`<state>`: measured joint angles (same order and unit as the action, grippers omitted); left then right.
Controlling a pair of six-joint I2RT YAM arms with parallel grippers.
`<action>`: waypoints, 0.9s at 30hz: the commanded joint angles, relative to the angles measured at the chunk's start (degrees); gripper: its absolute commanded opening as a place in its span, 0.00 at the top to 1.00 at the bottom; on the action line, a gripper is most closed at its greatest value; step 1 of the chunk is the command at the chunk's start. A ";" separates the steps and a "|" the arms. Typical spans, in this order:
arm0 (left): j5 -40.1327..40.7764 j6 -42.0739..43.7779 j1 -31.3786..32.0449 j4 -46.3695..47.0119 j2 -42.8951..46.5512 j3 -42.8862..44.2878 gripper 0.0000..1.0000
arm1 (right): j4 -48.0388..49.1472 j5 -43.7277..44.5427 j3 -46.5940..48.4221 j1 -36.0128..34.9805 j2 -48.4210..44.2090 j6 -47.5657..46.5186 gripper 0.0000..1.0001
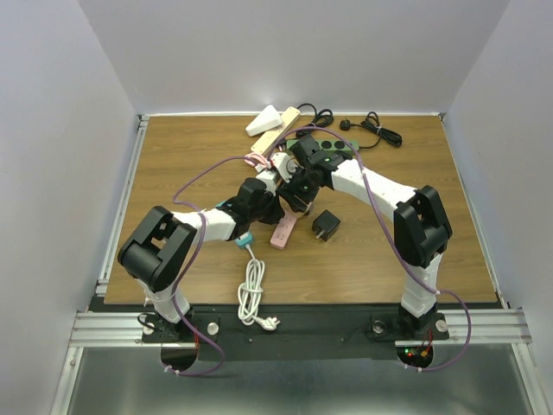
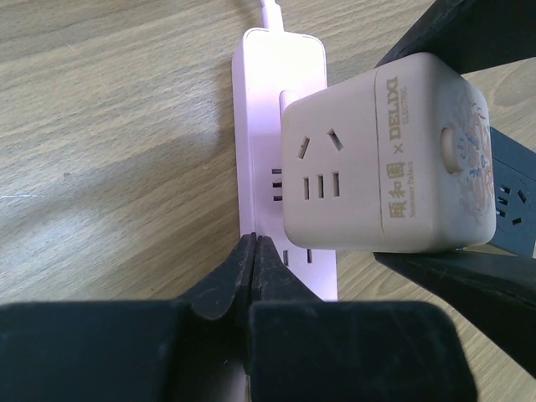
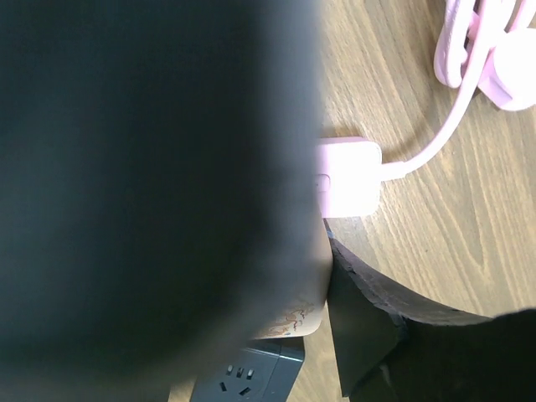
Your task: Insert the plug
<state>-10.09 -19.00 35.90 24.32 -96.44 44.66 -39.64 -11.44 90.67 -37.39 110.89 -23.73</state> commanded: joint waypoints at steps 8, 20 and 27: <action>-4.50 -0.07 1.37 -6.03 0.38 -2.39 0.98 | 0.61 -2.36 -3.05 -1.55 3.63 -4.49 0.99; -4.59 -0.24 1.37 -5.68 -0.24 -2.48 0.98 | 0.53 -0.86 0.91 -1.55 7.05 -6.33 0.99; -3.36 -1.65 1.19 -6.12 0.90 -3.44 0.98 | 1.23 0.28 0.65 -1.64 8.38 -5.63 1.00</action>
<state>-10.81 -22.46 35.31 24.18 -95.68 43.62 -38.59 -13.72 93.34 -37.52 114.30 -28.97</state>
